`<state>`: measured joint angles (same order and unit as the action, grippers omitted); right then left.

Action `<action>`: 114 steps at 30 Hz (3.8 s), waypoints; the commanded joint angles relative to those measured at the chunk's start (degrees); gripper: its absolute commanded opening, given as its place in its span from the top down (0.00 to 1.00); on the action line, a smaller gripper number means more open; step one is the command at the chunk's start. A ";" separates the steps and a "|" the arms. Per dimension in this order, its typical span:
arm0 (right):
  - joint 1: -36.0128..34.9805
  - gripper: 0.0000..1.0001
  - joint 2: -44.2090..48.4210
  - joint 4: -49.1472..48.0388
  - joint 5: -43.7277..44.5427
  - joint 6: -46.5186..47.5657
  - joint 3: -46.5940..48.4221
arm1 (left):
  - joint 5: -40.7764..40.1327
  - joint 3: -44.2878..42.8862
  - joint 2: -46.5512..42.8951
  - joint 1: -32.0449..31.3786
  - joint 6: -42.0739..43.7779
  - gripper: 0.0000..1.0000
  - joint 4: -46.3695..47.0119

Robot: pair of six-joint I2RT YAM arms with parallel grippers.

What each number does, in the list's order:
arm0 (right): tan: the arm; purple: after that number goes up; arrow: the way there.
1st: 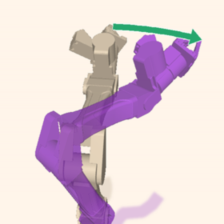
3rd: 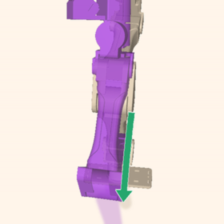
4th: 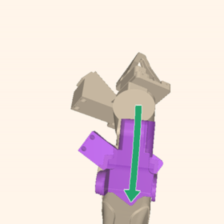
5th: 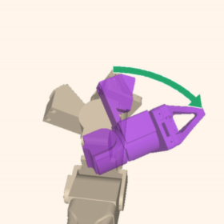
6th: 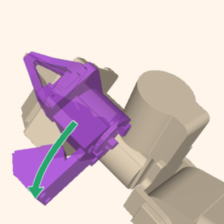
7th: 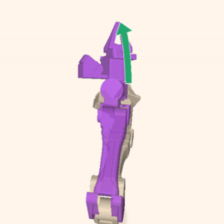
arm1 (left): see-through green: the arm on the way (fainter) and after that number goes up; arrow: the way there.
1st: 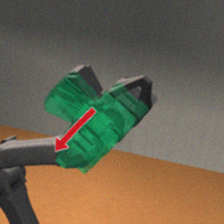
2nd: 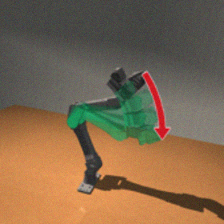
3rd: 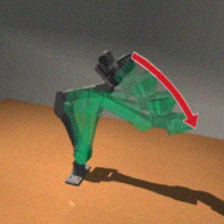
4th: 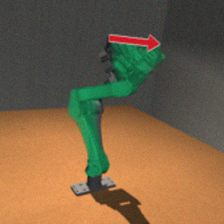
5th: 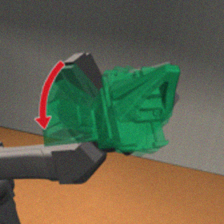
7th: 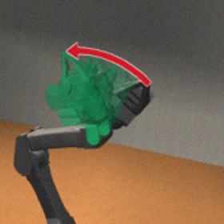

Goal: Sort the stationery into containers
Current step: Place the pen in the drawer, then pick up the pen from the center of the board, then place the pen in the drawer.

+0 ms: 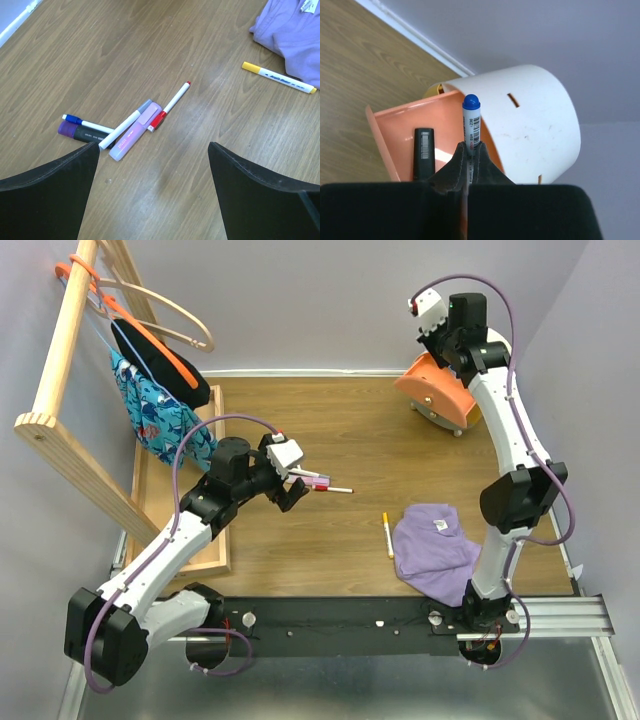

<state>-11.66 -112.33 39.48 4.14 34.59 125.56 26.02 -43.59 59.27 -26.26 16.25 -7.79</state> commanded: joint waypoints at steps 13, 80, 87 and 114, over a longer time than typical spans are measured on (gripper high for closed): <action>-0.12 0.51 3.78 9.99 -8.25 -5.40 3.20 | 0.35 -0.70 -0.11 -0.11 -0.52 0.01 1.73; -19.37 0.99 10.02 5.08 -16.36 -41.10 -32.94 | 0.86 -1.41 -1.00 2.19 2.09 0.01 0.24; -16.04 1.00 11.53 3.66 -13.65 -26.96 -14.14 | 3.16 -1.14 -0.12 -1.33 13.37 0.01 -4.34; -6.53 0.99 -0.51 1.29 14.75 3.55 -0.14 | 2.10 -0.79 1.12 -1.95 9.24 0.01 0.41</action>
<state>-18.63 -110.83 40.14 12.62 34.83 125.95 27.27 -43.44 59.96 -27.90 26.30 -9.37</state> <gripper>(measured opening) 0.022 0.988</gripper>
